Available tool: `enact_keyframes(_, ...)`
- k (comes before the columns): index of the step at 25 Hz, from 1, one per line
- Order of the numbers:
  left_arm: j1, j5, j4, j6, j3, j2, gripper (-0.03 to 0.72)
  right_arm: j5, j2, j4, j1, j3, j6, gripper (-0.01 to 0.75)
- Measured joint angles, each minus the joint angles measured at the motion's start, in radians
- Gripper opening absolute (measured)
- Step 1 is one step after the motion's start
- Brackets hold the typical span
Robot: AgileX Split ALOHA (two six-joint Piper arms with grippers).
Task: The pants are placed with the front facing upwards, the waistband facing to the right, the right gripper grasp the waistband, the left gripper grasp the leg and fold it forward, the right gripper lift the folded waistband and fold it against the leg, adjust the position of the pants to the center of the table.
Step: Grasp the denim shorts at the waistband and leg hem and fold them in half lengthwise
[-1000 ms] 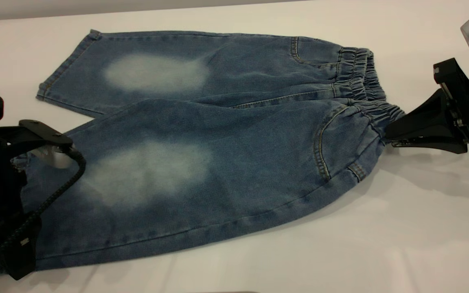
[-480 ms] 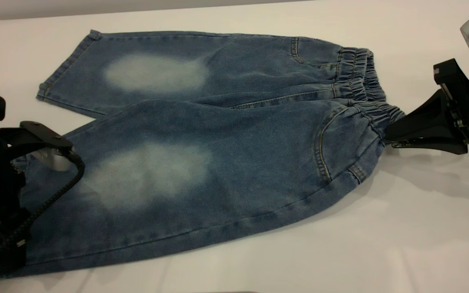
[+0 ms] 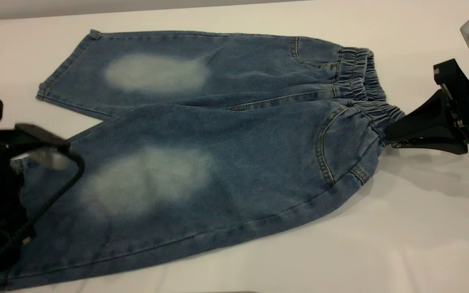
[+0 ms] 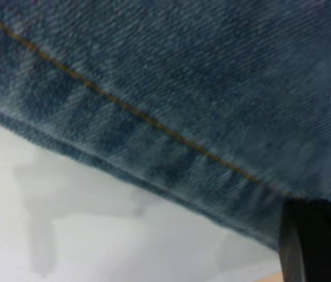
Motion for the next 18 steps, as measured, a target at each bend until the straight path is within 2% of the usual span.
enact_keyframes(8, 0.0, 0.04, 0.044, -0.008, 0.001, -0.194, 0.019, 0.001, 0.0, 0.003, 0.0, 0.0, 0.0, 0.043)
enact_keyframes(11, -0.009, 0.097, 0.046, 0.059, 0.002, -0.228, 0.082, 0.001, 0.0, 0.003, 0.0, 0.0, 0.0, 0.046)
enact_keyframes(14, -0.053, 0.164, 0.047, 0.124, 0.022, -0.247, 0.174, 0.001, 0.0, 0.003, 0.0, 0.0, 0.0, 0.046)
enact_keyframes(18, -0.126, 0.115, 0.052, 0.224, 0.132, -0.289, 0.263, 0.001, 0.0, 0.004, 0.0, 0.0, 0.0, 0.046)
